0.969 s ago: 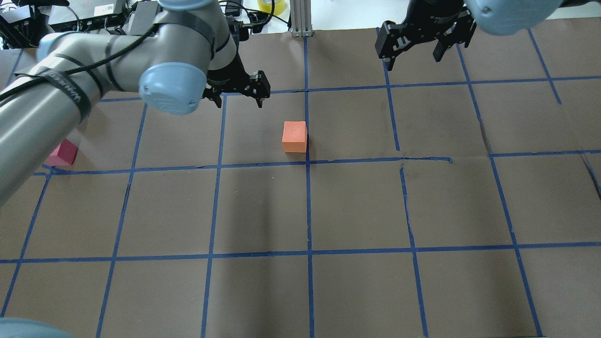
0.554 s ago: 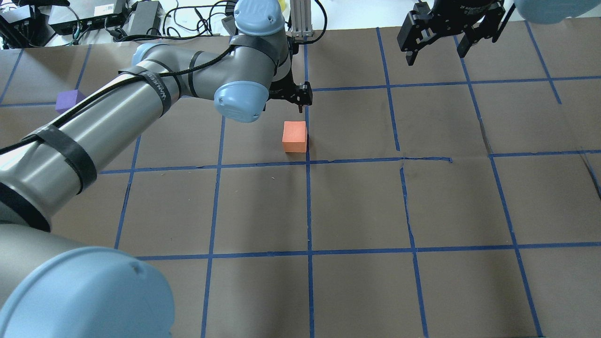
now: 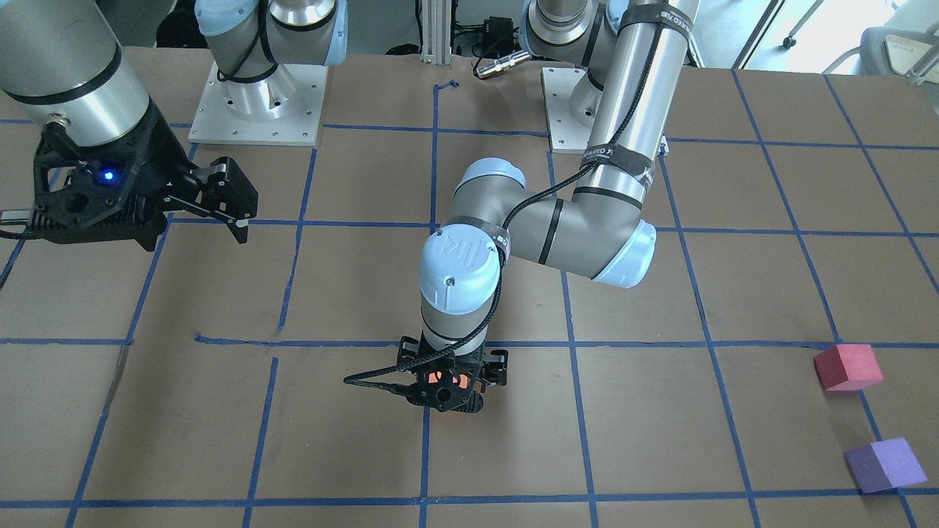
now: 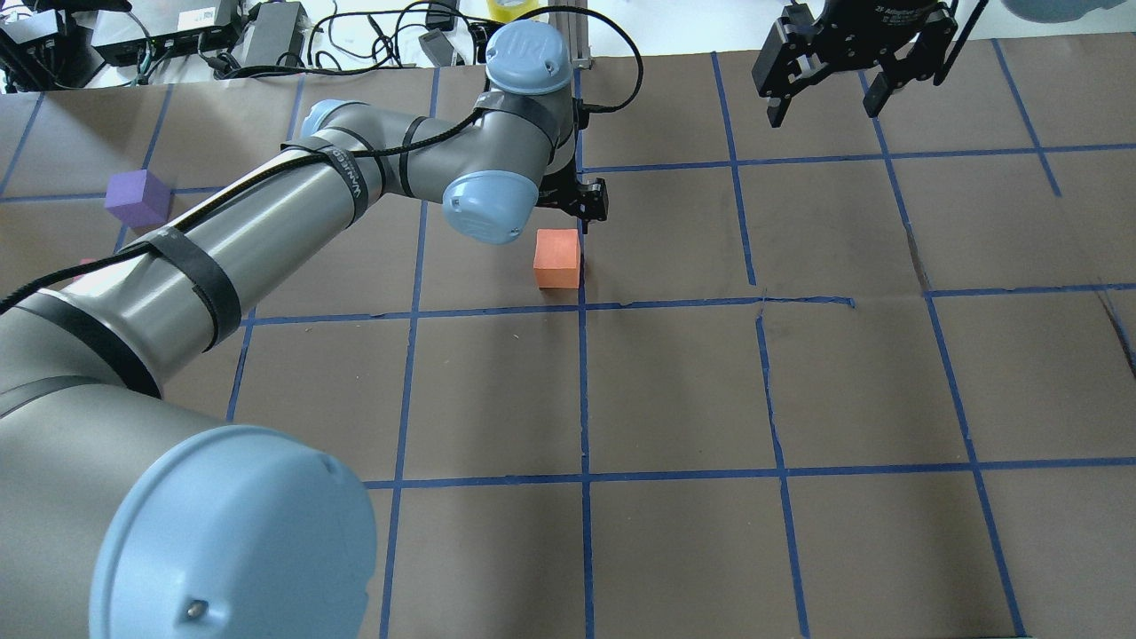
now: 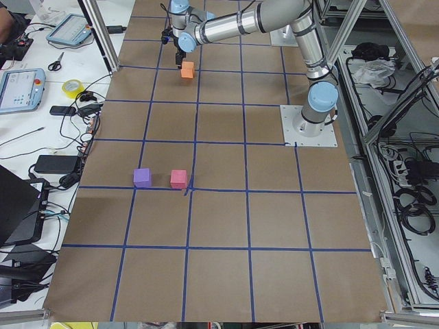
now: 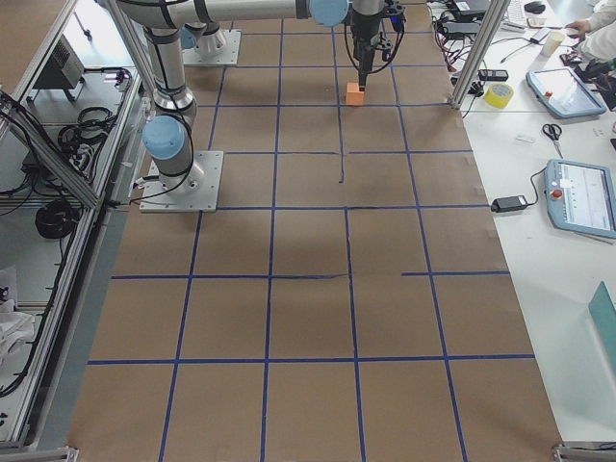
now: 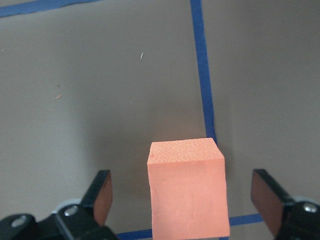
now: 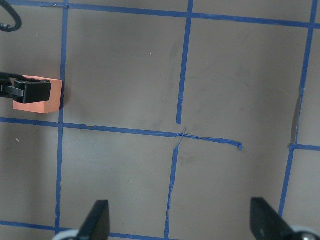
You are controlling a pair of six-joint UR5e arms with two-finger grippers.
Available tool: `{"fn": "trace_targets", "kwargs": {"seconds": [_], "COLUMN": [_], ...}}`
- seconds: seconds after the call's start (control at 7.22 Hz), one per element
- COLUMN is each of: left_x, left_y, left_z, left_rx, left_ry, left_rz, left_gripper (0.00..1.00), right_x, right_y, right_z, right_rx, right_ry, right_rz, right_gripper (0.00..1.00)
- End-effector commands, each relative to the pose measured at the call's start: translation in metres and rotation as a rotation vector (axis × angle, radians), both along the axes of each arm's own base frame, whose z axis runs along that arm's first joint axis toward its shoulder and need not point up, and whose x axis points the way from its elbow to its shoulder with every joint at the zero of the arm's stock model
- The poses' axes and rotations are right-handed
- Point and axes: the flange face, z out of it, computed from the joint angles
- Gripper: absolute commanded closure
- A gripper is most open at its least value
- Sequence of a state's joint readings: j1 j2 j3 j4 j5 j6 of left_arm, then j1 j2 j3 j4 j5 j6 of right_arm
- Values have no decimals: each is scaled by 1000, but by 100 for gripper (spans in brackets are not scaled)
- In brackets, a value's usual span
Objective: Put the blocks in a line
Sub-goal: 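Move the left gripper over the orange cube and lower it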
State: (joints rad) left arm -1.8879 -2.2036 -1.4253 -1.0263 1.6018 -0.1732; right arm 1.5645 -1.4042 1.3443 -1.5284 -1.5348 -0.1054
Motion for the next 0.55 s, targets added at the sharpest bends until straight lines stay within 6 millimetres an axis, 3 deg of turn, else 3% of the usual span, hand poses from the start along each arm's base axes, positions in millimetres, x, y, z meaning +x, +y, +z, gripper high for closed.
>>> {"fn": "trace_targets", "kwargs": {"seconds": [0.0,0.28,0.42], "left_x": [0,1,1], "left_y": [3,6,6], "left_z": [-23,-30,-28], "left_rx": [43,77,74], "left_ry": [-4,-16,-17], "left_rz": [9,18,44], "left_gripper": [0,0,10], "right_x": [2,2,2], "right_y": [6,6,6], "right_z": [-2,-2,-2], "right_rx": [26,26,28], "right_ry": [2,2,1], "right_rz": [5,8,5], "right_gripper": [0,0,0]}}
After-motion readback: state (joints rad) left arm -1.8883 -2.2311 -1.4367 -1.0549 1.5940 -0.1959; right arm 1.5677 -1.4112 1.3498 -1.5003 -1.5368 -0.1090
